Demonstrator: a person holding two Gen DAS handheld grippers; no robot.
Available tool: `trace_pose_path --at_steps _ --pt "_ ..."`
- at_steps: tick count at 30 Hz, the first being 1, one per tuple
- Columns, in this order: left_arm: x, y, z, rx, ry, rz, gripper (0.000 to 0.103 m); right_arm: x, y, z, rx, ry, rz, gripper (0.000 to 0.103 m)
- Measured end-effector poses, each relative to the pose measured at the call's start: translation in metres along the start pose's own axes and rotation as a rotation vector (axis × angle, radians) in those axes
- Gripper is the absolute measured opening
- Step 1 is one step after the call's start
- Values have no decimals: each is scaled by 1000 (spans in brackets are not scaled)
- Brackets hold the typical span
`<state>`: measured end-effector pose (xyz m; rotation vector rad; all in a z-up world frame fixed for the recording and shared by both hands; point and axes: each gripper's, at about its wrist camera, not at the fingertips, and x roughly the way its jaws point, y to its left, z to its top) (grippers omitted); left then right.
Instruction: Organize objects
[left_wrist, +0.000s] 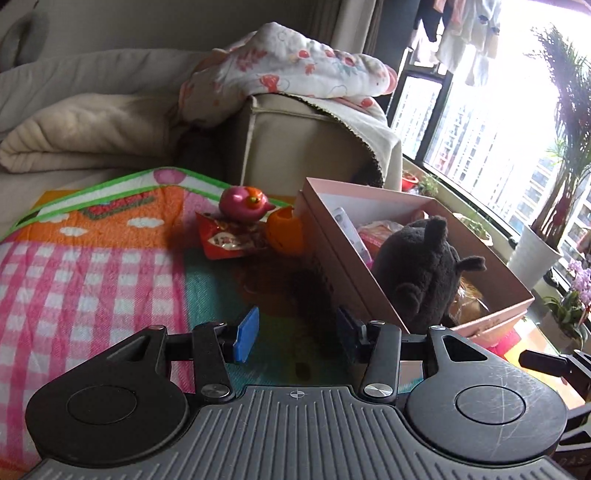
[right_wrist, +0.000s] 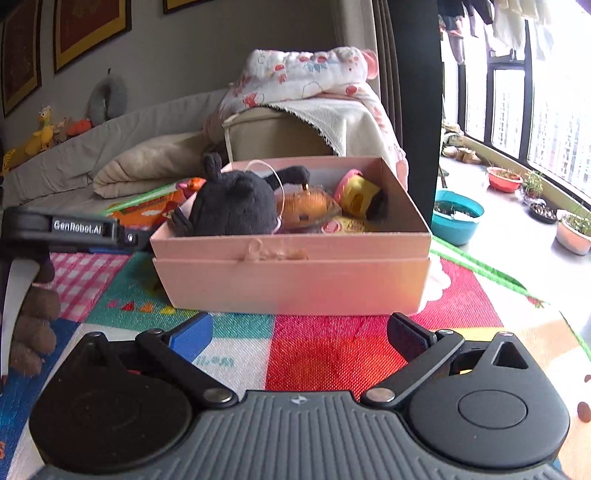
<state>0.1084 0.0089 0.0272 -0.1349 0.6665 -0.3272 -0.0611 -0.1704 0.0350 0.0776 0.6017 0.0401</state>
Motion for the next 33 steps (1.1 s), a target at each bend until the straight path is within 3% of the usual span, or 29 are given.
trace_pose_path --at_steps 2,7,12,16,18,22,25,27,30,33 --pt "14 3 8 -14 3 -8 51 -7 -7 -2 39 -50 9 102" --pt "51 18 26 -98 33 33 51 -9 -22 -2 126 -59 36 103" --pt "73 20 35 -64 55 85 47 -5 -25 -1 143 -35 54 103" --pt "69 18 32 -12 63 75 42 -4 -25 -2 150 -33 55 103" --pt "62 15 27 71 81 65 36 -5 -26 -2 158 -35 56 103" --pt "37 3 4 224 91 30 35 -3 -27 -2 169 -27 60 103" --pt "20 -4 -9 273 104 -12 36 -2 -28 -2 174 -19 61 103" --pt "15 0 -10 221 107 -27 38 -2 -28 -2 176 -19 59 103" --pt "22 15 3 23 107 -37 37 -1 -27 -2 170 -17 57 103" --pt "41 24 21 -81 92 -9 37 -1 -26 -2 165 -17 52 103"
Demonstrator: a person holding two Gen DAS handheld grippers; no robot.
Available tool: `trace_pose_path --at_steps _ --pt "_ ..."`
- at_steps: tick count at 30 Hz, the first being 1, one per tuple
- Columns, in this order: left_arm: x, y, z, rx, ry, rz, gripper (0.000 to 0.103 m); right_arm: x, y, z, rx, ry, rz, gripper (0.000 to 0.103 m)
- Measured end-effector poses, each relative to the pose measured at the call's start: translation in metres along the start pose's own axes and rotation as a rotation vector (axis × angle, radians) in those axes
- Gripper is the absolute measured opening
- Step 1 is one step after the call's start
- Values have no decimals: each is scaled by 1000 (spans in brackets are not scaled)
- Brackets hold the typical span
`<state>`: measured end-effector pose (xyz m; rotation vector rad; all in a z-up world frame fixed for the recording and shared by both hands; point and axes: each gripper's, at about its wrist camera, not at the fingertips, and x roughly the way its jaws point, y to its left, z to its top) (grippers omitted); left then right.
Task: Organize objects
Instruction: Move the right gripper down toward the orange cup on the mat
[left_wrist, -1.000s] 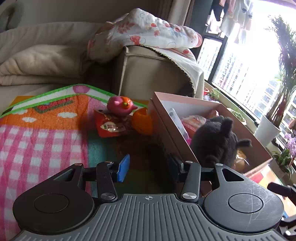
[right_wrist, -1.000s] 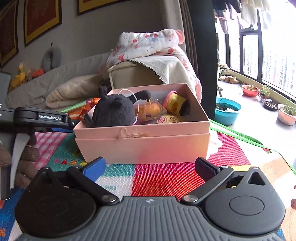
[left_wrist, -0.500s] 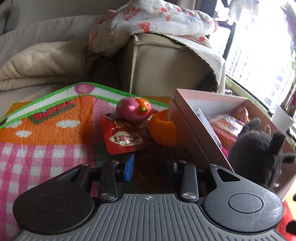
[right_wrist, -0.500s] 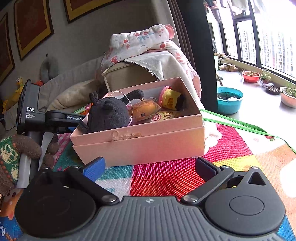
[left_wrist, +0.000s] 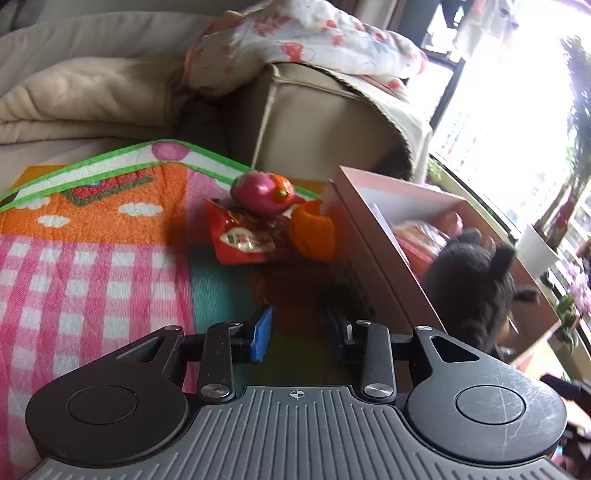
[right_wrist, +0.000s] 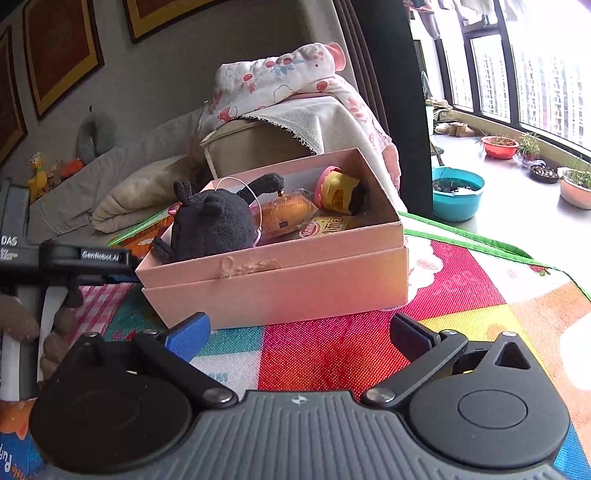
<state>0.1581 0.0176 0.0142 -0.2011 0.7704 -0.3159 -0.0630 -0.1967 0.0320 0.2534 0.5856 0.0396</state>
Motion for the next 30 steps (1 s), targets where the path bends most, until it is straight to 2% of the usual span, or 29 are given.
trace_pose_path --at_steps 3,6,9,13,17,19,22,25,27,30 --pt "25 0 20 -39 16 36 31 0 0 0 -1 2 -3 103" --pt "41 -3 37 -43 43 40 30 0 0 0 -3 4 -2 103" --pt "47 -10 41 40 79 46 28 1 0 0 0 8 1 103" --pt "32 -12 27 157 109 -16 26 1 -2 0 13 10 7 103" --pt "7 -22 0 276 120 -65 26 2 -3 0 19 18 6 103" --pt "-6 -24 -13 305 126 -93 26 2 -3 0 22 19 5 103" --pt "-32 -19 -30 259 121 -120 26 2 -3 -1 24 18 3 103" --pt "-63 -11 -41 130 43 -99 26 3 -4 -1 24 18 4 103" --pt "-81 -13 -49 35 22 -111 27 3 -4 -1 24 19 3 103" --pt "-90 -31 -65 -2 15 -96 27 4 -3 0 21 26 1 103"
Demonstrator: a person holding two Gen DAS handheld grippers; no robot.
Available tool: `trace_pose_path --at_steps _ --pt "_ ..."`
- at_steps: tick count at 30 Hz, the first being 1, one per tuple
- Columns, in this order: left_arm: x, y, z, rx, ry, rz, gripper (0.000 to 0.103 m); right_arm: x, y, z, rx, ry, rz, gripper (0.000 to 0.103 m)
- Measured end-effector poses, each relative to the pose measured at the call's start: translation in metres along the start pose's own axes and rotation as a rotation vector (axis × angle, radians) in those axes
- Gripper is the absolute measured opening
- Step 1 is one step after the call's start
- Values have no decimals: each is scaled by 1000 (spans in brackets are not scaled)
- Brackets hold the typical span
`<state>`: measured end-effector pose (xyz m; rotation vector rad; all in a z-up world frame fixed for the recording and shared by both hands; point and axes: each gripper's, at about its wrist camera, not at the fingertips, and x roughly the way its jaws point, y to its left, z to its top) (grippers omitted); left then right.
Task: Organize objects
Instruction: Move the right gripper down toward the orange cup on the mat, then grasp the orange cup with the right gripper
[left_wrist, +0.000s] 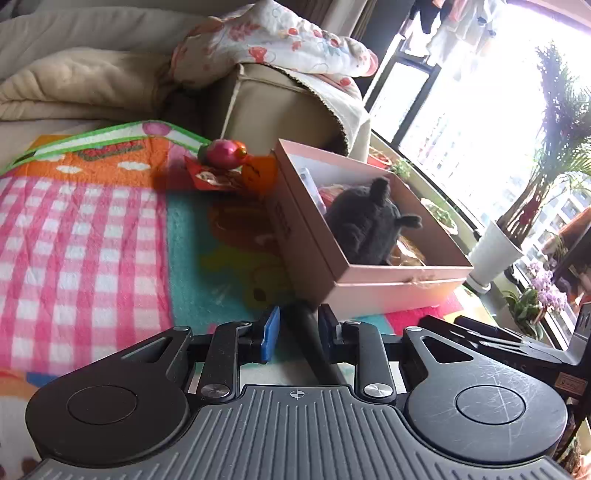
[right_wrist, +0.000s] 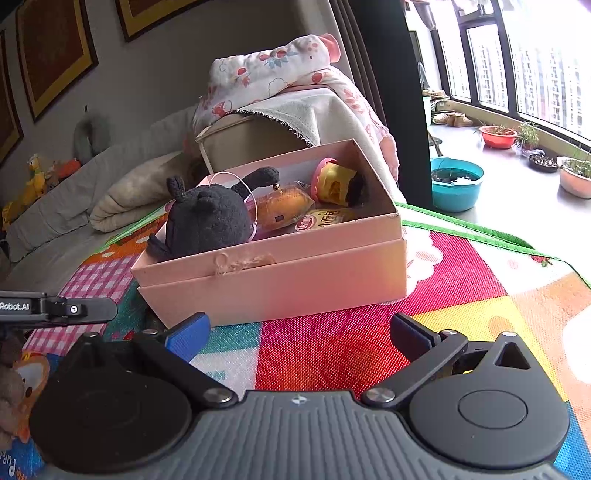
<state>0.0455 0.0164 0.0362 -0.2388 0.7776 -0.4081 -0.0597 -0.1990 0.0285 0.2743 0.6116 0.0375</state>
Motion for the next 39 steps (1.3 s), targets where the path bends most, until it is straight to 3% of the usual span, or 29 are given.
trace_pose_path --at_steps 3,6,9,10,11,13,15,17,20,26,29,33,39 --pt "11 -28 -16 98 0 119 27 0 0 -1 2 -2 -6 103" --pt "25 -45 -26 156 -10 162 32 -1 0 -1 5 -5 -8 103" --pt "39 -51 -28 160 1 183 55 0 0 -1 4 -3 -8 103" --pt "40 -52 -29 172 -6 189 56 0 0 -1 5 -3 -9 103" --pt "41 -54 -30 181 -10 200 54 0 0 0 4 -2 -12 103" --pt "36 -52 -32 183 -22 242 28 1 0 0 3 6 -17 103" --pt "27 -40 -31 160 -21 216 22 1 3 1 -9 10 -33 103" --pt "16 -27 -31 126 -21 193 22 -2 11 3 -61 -4 -50 103" --pt "-1 -4 -34 99 -53 223 22 -13 36 19 -176 -50 -74 103" --pt "-23 39 -38 34 -86 232 22 -12 94 80 -322 -90 -56 103" --pt "-29 54 -39 19 -111 220 22 16 128 111 -379 -45 -46 103" --pt "-33 66 -43 -6 -138 185 22 81 168 151 -370 86 -57 103" --pt "-37 77 -46 -54 -161 135 22 188 206 176 -394 163 -207 103"
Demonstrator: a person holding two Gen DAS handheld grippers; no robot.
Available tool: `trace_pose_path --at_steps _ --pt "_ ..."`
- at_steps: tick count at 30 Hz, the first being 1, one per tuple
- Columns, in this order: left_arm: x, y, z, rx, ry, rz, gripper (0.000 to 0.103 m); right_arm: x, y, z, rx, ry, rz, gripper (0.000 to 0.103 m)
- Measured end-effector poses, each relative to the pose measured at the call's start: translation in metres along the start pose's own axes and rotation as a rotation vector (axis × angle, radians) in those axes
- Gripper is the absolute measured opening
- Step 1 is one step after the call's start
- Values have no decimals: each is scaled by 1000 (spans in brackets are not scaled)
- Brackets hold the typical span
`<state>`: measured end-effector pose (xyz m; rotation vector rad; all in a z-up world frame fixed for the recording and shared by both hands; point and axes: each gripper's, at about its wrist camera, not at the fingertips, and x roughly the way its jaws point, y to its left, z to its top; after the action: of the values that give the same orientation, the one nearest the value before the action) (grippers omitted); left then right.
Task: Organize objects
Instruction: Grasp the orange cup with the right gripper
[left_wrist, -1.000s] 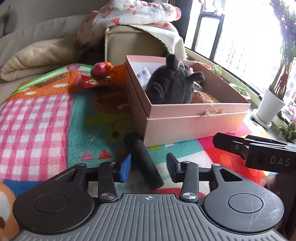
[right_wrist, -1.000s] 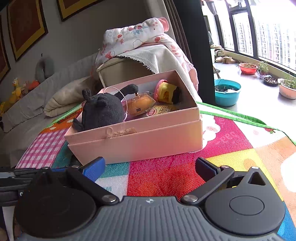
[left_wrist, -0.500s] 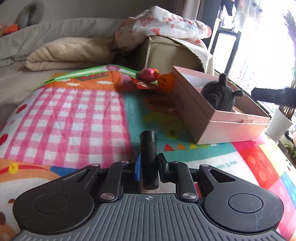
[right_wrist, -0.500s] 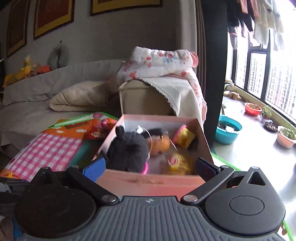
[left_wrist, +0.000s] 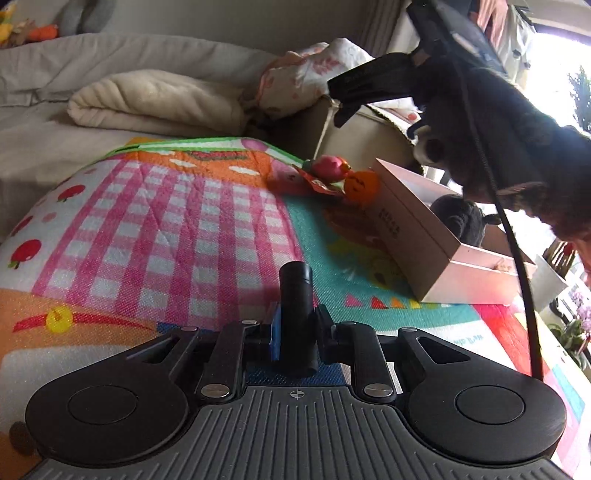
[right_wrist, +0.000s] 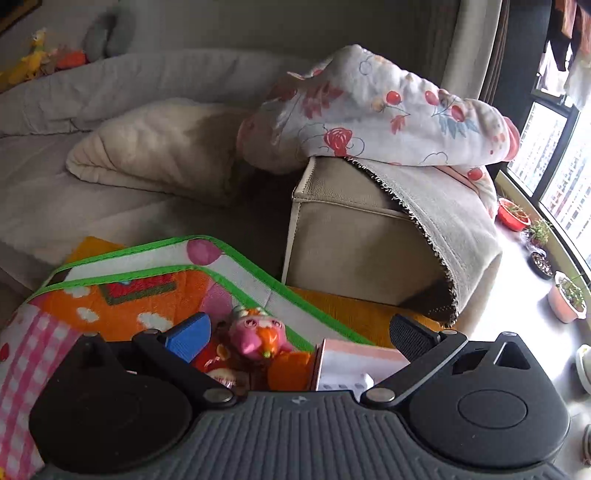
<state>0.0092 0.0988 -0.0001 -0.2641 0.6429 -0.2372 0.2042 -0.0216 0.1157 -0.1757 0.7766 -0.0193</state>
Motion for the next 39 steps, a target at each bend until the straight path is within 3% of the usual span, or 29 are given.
trace_pose_path --at_steps 5,9,11,18,24,27,31,39 --pt "0 5 0 -29 -5 -20 22 59 10 19 26 89 -66 101" --pt "0 5 -1 -30 -7 -20 22 83 11 12 -1 164 -93 76" --pt "0 6 -1 -37 -7 -24 22 79 7 8 10 152 -57 71" --pt "0 5 -1 -34 -8 -19 22 42 22 0 -48 161 73 37" --pt "0 7 -1 -44 -8 -25 22 12 19 -19 -44 181 126 36" --pt "0 7 -1 -38 -8 -21 22 -2 14 -33 -34 208 192 36" --pt "0 7 -1 -37 -8 -20 22 -26 22 -54 -89 208 238 36" --pt "0 7 -1 -41 -8 -23 22 -49 24 -101 -95 300 337 34"
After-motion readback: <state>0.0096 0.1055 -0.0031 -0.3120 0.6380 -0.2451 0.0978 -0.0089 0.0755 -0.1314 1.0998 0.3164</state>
